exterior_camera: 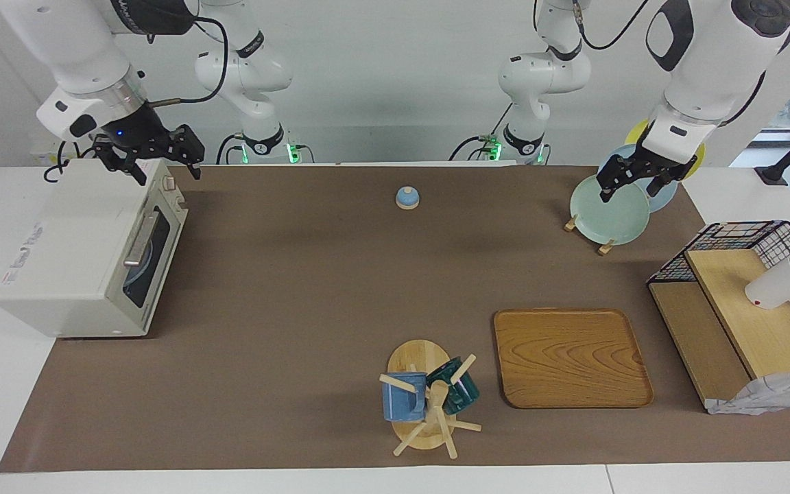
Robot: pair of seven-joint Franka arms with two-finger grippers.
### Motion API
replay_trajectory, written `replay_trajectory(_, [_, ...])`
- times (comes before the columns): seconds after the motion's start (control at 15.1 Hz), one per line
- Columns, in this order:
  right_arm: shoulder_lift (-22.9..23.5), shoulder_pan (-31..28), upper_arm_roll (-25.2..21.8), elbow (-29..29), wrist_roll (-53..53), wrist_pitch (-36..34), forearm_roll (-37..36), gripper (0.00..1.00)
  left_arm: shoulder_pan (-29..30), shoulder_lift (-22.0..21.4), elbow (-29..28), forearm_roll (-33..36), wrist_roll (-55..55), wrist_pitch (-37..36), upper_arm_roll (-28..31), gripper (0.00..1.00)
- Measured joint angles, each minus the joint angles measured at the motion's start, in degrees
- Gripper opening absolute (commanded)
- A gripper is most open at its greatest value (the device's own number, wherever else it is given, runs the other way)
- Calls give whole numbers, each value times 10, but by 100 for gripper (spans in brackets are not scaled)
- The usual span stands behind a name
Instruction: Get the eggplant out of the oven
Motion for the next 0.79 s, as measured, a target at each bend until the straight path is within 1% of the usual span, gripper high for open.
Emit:
replay_trajectory(0.66, [2, 0, -3, -1, 0, 0, 0, 100, 0, 0, 0, 0, 0, 0, 0, 100])
replay_trajectory(0.73, [2, 0, -3, -2, 0, 0, 0, 49, 0, 0, 0, 0, 0, 0, 0, 100])
replay_trajectory(0.79, [2, 0, -3, -3, 0, 2, 0, 5, 0, 0, 0, 0, 0, 0, 0, 100])
